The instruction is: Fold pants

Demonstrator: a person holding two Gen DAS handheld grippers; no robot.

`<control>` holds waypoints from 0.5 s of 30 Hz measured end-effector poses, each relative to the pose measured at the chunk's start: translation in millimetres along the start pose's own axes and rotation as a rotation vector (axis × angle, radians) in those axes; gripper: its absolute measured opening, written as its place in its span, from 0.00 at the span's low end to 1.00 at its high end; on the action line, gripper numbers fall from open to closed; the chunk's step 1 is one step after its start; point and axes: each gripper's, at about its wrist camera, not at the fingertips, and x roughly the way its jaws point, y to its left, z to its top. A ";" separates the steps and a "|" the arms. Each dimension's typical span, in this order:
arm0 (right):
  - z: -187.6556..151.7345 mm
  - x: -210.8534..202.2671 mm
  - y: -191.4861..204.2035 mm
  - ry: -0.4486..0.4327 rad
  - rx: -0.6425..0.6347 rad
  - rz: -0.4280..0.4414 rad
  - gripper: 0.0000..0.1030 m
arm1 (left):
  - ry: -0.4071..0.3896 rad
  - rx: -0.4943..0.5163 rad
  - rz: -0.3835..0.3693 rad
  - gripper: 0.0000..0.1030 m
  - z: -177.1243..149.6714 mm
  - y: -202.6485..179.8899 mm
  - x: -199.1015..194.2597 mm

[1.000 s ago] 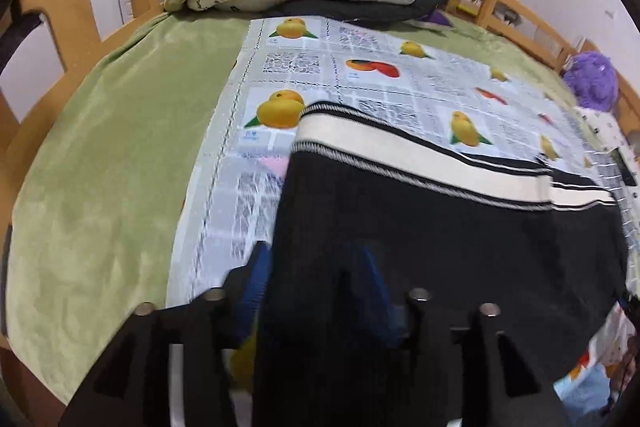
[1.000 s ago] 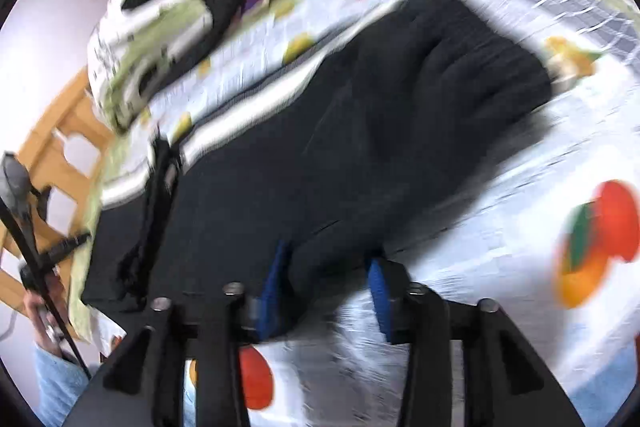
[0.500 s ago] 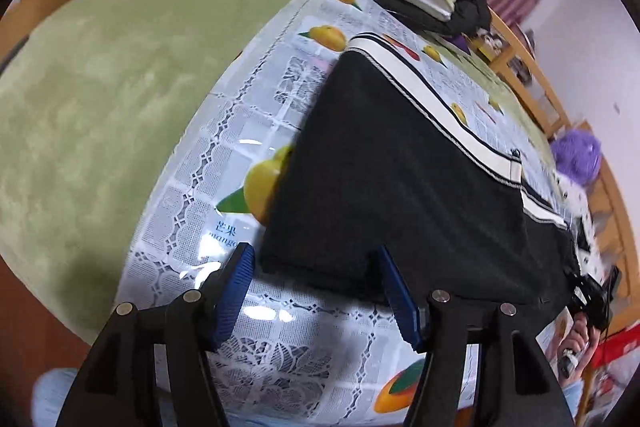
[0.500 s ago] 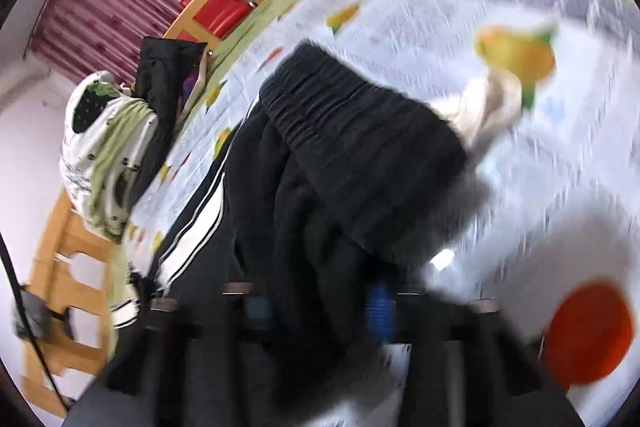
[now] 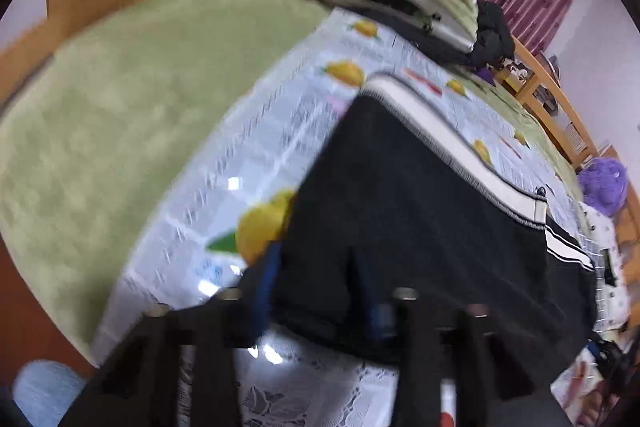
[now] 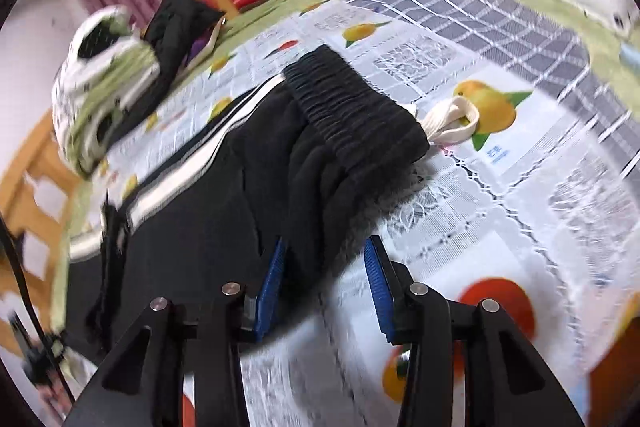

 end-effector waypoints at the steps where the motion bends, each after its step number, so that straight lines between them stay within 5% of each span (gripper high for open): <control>1: -1.0 -2.6 6.0 0.011 -0.032 -0.012 0.40 | -0.038 0.029 0.009 0.21 5.2 -9.7 -9.4; 5: -8.2 -14.7 19.3 0.007 -0.119 -0.041 0.40 | -0.183 0.208 0.033 0.17 17.0 -71.4 -45.8; 9: -13.7 -17.6 24.8 0.015 -0.114 -0.051 0.42 | -0.188 0.289 -0.200 0.14 20.0 -131.2 -68.3; 15: -17.8 -27.1 17.0 -0.029 -0.064 0.009 0.51 | -0.067 0.366 -0.461 0.13 -7.2 -225.7 -58.6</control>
